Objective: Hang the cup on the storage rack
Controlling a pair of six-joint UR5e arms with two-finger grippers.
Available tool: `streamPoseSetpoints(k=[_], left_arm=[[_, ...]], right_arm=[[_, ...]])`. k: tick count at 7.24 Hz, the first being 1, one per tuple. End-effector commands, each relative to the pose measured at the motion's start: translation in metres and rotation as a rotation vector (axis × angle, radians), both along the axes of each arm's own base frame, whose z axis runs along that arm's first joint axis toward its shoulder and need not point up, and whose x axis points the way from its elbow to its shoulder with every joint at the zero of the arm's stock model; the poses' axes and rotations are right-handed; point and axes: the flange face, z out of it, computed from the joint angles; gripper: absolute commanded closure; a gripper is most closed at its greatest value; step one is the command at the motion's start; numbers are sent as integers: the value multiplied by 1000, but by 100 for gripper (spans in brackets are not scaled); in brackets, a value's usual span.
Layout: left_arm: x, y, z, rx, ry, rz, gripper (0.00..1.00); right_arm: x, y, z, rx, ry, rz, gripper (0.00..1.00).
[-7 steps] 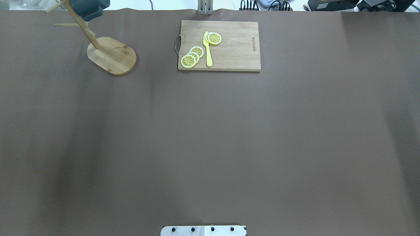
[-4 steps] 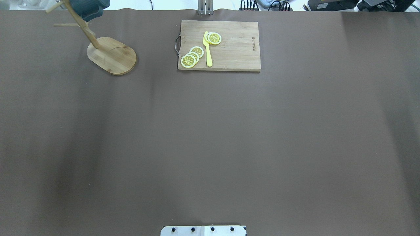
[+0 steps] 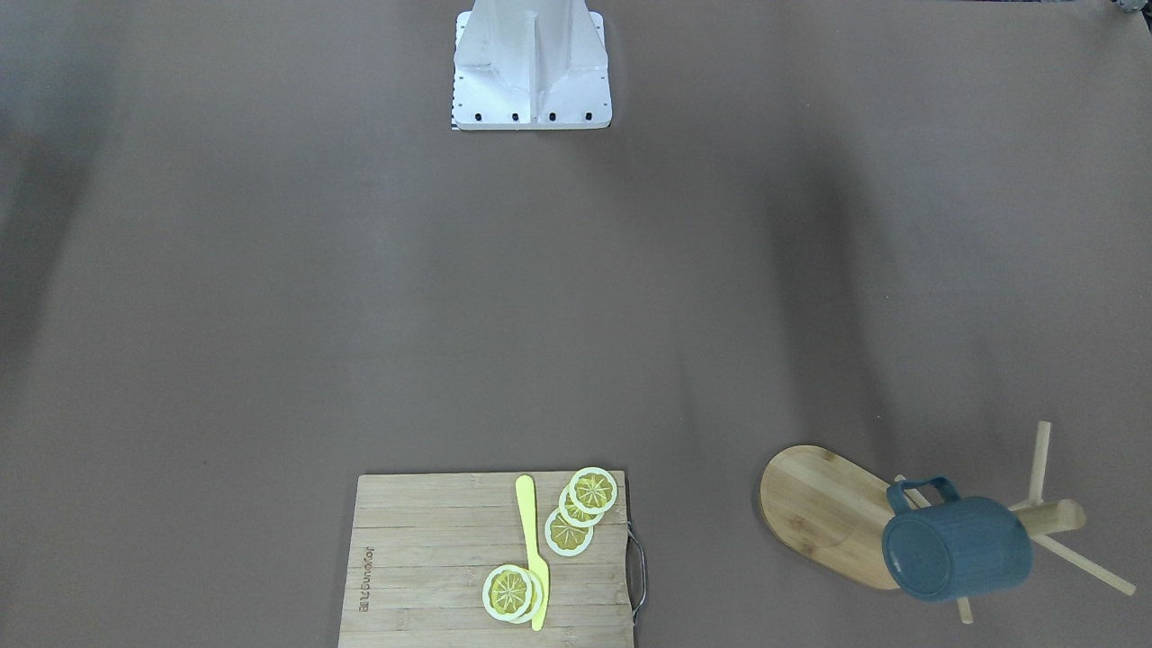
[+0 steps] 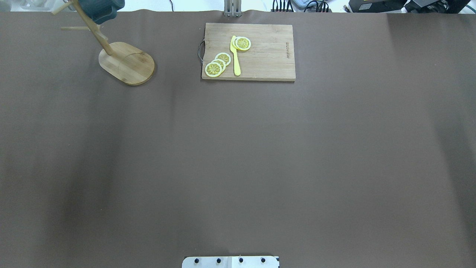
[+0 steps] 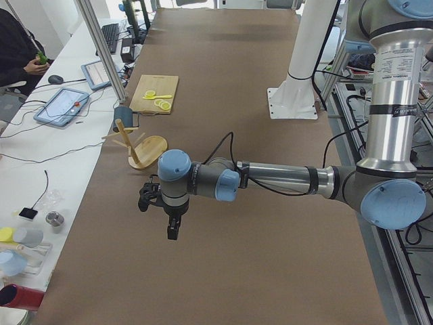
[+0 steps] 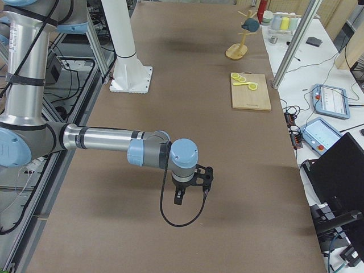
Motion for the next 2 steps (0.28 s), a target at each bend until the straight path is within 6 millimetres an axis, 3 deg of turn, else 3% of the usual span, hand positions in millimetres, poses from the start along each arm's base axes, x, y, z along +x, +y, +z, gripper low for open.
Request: streamPoseSetpoints(k=[1, 2], left_arm=[[0, 0, 1, -3, 1, 0, 2], [0, 0, -1, 2, 3, 0, 2]], right_arm=[[0, -1, -3, 5, 2, 0, 0], [0, -1, -4, 7, 2, 1, 0]])
